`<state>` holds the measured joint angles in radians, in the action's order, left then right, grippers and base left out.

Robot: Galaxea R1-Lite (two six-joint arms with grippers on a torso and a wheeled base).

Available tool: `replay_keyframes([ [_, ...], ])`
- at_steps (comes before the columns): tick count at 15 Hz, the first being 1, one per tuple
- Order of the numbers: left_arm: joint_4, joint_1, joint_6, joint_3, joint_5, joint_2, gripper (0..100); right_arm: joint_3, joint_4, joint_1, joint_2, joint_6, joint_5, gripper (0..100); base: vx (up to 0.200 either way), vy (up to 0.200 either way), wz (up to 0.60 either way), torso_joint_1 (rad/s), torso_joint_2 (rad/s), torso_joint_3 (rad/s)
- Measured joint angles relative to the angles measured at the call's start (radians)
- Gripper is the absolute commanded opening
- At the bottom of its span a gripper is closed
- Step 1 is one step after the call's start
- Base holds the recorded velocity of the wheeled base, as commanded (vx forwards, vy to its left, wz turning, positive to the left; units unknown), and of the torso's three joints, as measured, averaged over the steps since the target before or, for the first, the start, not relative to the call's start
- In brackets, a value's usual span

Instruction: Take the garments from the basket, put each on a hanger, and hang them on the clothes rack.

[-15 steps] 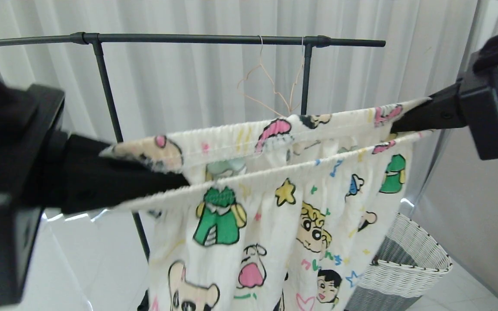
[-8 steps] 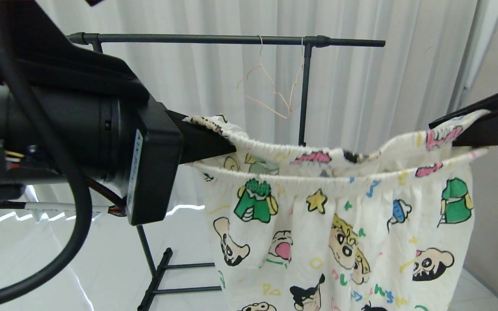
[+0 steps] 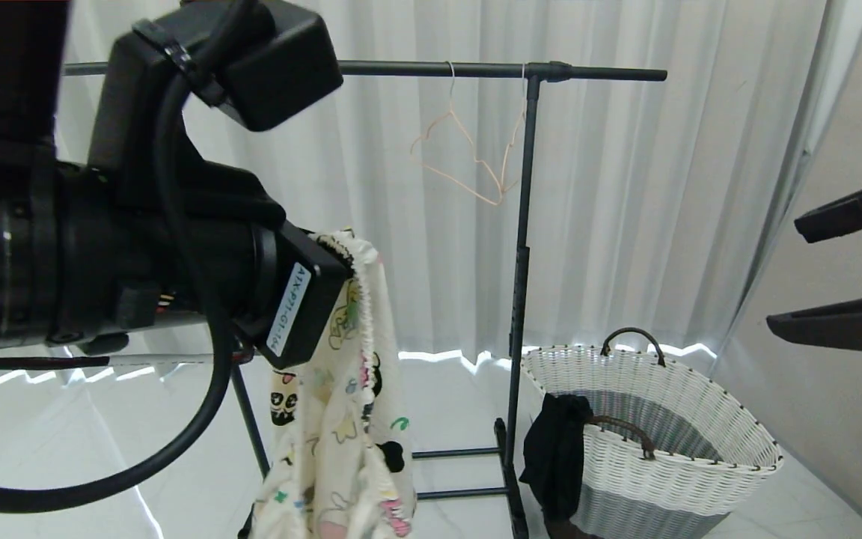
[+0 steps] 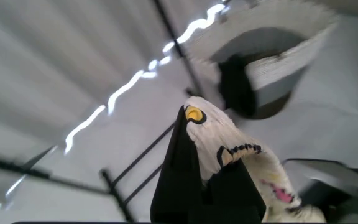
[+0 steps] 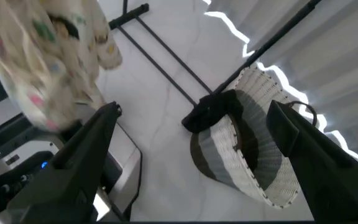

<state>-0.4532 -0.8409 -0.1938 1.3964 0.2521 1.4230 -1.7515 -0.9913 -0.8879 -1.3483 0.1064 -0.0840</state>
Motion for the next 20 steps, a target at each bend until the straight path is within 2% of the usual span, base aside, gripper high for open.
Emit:
replay_keyframes([
  [2, -0.001, 0.028, -0.003, -0.036, 0.035, -0.012, 0, 0.097, 0.000, 0.075, 0.047, 0.001, -0.049, 100, 0.000, 0.000, 0.00, 0.000, 0.00, 0.000],
  [4, -0.006, 0.085, -0.004, -0.089, 0.037, -0.055, 0, 0.218, 0.003, 0.173, 0.097, 0.000, -0.188, 100, 0.000, 0.000, 0.00, 0.000, 0.00, 0.000],
  [5, -0.008, 0.127, -0.005, -0.124, 0.038, -0.085, 0, 0.273, 0.007, 0.229, 0.123, 0.000, -0.235, 100, 0.000, 0.000, 0.00, 0.000, 0.00, 0.000],
  [9, -0.011, 0.382, -0.011, -0.276, 0.039, -0.216, 0, 0.451, 0.052, 0.435, 0.210, 0.001, -0.320, 100, 0.000, 0.000, 0.00, 0.000, 0.00, 0.000],
  [11, -0.011, 0.514, -0.034, -0.348, 0.040, -0.275, 0, 0.508, 0.081, 0.500, 0.242, 0.001, -0.333, 100, 0.000, 0.000, 0.00, 0.000, 0.00, 0.000],
  [13, -0.011, 0.584, -0.045, -0.404, 0.039, -0.324, 0, 0.539, 0.117, 0.539, 0.260, 0.000, -0.330, 100, 0.000, 0.000, 0.00, 0.000, 0.00, 0.000],
  [20, -0.010, 0.612, -0.046, -0.466, 0.038, -0.399, 0, 0.558, 0.132, 0.569, 0.273, 0.000, -0.312, 100, 0.000, 0.000, 0.00, 0.000, 0.00, 0.000],
])
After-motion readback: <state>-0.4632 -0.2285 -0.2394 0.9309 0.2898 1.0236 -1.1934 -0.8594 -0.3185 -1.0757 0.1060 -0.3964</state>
